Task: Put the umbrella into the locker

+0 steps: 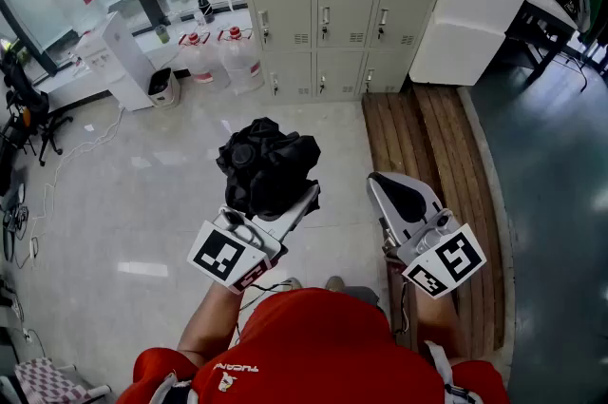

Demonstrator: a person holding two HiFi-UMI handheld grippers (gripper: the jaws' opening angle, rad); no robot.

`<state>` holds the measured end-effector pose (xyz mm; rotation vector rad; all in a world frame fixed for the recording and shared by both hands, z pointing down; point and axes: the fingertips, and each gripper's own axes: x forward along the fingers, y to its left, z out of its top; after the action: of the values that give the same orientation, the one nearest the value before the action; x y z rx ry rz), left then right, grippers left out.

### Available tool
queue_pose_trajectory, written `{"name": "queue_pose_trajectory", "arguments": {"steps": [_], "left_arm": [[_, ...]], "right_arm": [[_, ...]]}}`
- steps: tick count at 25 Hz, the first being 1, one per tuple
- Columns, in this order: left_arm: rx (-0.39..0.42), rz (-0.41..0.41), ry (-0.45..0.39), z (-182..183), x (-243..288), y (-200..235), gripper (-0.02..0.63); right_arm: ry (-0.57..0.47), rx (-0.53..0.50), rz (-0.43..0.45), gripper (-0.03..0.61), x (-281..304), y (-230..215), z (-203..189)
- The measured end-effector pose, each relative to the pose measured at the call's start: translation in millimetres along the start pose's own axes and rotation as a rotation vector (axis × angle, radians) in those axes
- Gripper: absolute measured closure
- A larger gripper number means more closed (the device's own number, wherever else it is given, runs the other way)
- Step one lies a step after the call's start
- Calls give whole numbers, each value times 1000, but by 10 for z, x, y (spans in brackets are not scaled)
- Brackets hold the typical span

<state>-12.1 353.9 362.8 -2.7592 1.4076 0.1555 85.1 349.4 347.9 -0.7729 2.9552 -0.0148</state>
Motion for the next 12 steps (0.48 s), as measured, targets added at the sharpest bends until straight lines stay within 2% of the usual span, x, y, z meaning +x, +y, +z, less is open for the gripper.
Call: {"name": "queue_pose_trajectory", "arguments": {"steps": [4,9,12], "left_arm": [[2,4,3,-9,5,16,403],[-6,8,8,-23,10,14,403],[-2,6,4,-20,13,15,403]], "right_arm": [[3,6,0,578,14,-9,-16],[-22,75,5,577,-12,-71,-5],[-16,65,7,577,-21,-67,-2]]}}
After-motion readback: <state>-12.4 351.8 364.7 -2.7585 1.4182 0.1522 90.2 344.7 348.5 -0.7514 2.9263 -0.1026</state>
